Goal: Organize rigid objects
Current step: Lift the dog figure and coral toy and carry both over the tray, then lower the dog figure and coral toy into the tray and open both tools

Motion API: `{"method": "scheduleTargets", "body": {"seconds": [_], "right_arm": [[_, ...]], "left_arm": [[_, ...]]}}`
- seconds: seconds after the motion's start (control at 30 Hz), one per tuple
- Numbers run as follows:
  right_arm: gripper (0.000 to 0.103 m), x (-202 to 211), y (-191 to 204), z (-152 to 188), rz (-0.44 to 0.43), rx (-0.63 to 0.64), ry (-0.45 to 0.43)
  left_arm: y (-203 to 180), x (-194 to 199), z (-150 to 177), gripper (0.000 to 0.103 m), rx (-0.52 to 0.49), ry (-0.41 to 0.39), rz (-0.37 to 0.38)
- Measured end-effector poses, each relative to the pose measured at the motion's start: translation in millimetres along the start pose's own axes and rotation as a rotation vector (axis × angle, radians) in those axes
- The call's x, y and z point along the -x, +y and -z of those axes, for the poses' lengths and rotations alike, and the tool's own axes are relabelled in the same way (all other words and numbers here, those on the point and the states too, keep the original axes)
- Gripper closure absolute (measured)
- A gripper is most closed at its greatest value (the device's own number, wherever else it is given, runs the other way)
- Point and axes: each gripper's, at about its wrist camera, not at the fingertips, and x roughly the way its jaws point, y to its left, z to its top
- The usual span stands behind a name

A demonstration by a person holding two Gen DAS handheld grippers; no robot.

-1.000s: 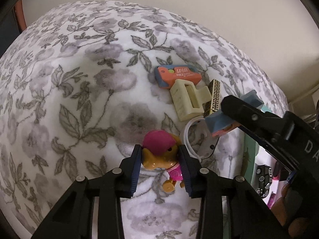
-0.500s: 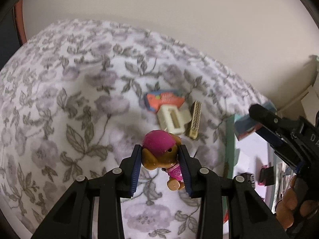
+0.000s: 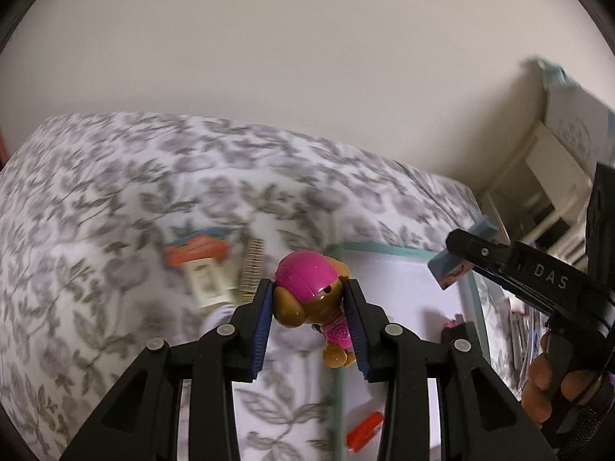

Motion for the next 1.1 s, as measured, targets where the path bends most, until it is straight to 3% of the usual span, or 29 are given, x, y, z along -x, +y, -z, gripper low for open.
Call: {"method": "scheduleTargets", "body": {"seconds": [0.23,0.47,0.87,1.1], "right_arm": [[0.053,-4.4,-44.0,1.5,0.105,-0.032,0.046],[0.053,-19.3,-68.8,11.0,0.160,-0.041,0.112],[0.053,-43.9,-80.8,21.2,0.185,-0.053,0.183],[0.052,-43.4,-76.8,20.8,0.206,-0.041,0.179]], "left_arm": [[-53.4,-33.9,-2.3,0.064,-0.107,0.039,0.007],[-77.2,-71.7,3.6,0.064,-0.111,0.080,0.021],[-74.4,-100.4,17.9,0.064,-0.087,0.128,0.029],[-70.8,-102.4,20.2,0.062,-0.080,0.141,0.039]]}}
